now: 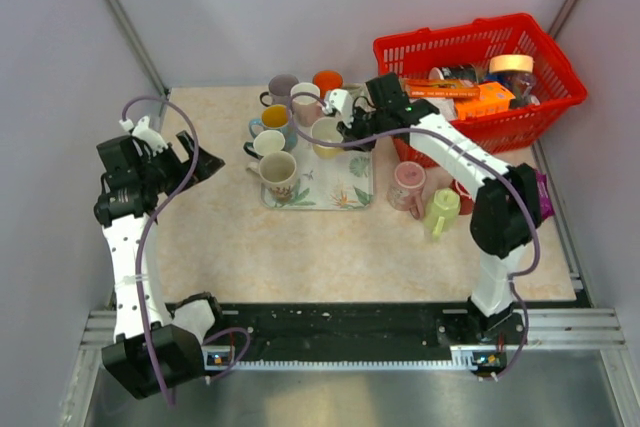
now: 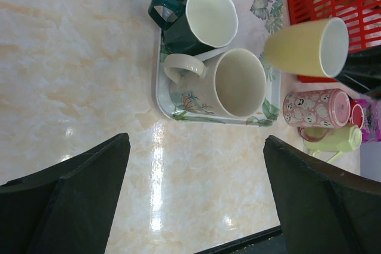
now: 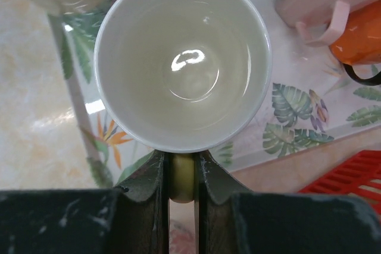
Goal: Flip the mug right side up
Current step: Pick up the cup from the tray.
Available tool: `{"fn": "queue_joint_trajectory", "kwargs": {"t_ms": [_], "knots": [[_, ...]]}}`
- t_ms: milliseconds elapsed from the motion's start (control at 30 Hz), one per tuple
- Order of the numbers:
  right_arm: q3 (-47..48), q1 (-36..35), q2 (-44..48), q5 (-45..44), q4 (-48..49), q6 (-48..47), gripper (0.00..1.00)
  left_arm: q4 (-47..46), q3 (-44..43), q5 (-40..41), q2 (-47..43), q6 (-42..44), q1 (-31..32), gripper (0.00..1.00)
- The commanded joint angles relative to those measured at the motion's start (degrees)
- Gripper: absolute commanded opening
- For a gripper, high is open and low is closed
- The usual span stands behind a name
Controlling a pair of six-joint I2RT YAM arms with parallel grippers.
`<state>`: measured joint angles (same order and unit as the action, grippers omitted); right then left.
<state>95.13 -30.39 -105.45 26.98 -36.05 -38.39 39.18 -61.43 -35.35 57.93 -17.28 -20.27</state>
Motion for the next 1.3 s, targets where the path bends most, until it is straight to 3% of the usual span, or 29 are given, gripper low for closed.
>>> {"fn": "queue_joint_trajectory", "kwargs": {"t_ms": [0, 400, 567, 733, 833, 1000, 1200, 1267], "knots": [[5.93, -0.55, -6.25, -4.57, 8.89, 6.31, 0.00, 0.28, -0.89, -0.42, -1.59, 2.42, -0.38, 0.99], [25.09, -0.81, -22.60, -3.08, 3.98, 10.53, 0.00, 1.78, 0.79, -2.09, -3.26, 4.09, -1.79, 0.99], [28.97, -0.98, -26.91, -6.15, 1.51, 10.62, 0.01, 1.69, -0.18, -2.09, -3.09, 4.27, -2.40, 0.99], [29.23, -0.98, -26.74, -4.75, 0.72, 10.62, 0.35, 1.34, -0.36, -2.79, -2.65, 3.74, -3.11, 0.99], [29.41, -1.07, -24.99, -5.01, 0.02, 10.71, 0.44, 1.08, -0.71, -3.05, -2.12, 3.39, -3.19, 0.99], [26.26, -0.98, -16.22, -6.24, -1.48, 11.23, 0.49, 0.99, -2.03, -2.79, -0.81, 3.48, -3.28, 0.99], [5.27, -0.98, 3.47, -6.32, -1.30, 11.06, 0.56, 1.60, -3.43, -1.48, 0.95, 6.46, -3.28, 0.99], [-2.29, -0.90, 9.36, -7.29, -1.30, 12.63, 0.64, 1.78, -3.78, -1.38, 1.92, 6.91, -3.19, 0.99]]}}
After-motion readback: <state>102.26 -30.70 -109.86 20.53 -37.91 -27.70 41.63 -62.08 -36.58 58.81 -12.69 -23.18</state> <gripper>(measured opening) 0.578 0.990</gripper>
